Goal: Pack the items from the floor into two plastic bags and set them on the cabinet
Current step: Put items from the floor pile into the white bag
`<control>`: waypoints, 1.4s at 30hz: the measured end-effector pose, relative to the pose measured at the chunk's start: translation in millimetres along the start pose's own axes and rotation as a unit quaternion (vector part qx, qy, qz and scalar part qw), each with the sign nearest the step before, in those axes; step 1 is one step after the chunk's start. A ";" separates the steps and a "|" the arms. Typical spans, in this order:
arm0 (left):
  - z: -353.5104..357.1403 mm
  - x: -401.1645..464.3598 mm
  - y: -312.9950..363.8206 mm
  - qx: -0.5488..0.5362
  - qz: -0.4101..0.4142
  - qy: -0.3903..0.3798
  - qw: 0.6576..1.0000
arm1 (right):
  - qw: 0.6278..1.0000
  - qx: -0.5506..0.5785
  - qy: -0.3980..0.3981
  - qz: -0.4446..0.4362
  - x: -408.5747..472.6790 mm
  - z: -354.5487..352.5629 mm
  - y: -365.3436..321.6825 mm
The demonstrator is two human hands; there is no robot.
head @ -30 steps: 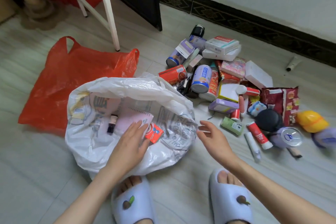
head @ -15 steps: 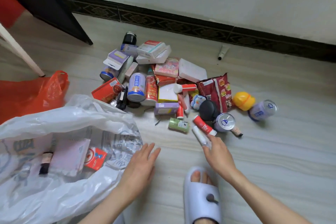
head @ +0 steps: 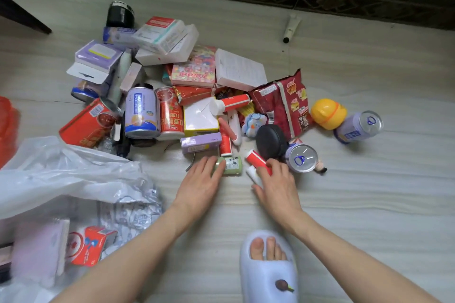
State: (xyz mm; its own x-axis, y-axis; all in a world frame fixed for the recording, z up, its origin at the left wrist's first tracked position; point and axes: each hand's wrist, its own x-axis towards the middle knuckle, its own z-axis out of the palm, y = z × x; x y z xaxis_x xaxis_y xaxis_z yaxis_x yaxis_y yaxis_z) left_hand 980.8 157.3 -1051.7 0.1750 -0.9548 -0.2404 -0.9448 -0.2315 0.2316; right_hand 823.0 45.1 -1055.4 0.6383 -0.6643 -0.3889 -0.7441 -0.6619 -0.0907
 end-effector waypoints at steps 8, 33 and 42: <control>7.5 5.5 4.8 -0.049 -0.065 0.010 0.997 | 1.000 0.016 -0.015 -0.001 -5.4 7.7 -1.3; -76.6 -215.2 -17.4 -0.221 -0.241 0.309 0.893 | 0.938 0.290 0.016 -0.191 -108.8 -47.3 -128.2; -33.1 -274.2 -109.0 -0.244 -0.455 0.325 0.792 | 0.929 0.160 -0.118 -0.312 -65.5 -61.7 -231.0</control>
State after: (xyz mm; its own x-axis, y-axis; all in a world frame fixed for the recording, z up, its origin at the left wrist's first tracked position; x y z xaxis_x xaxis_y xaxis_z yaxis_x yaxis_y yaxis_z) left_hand 1045.0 438.2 -979.9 0.9778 -0.2089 -0.0183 -0.1535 -0.7726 0.6161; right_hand 965.2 220.0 -952.4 0.9320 -0.0666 -0.3564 -0.2888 -0.7306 -0.6187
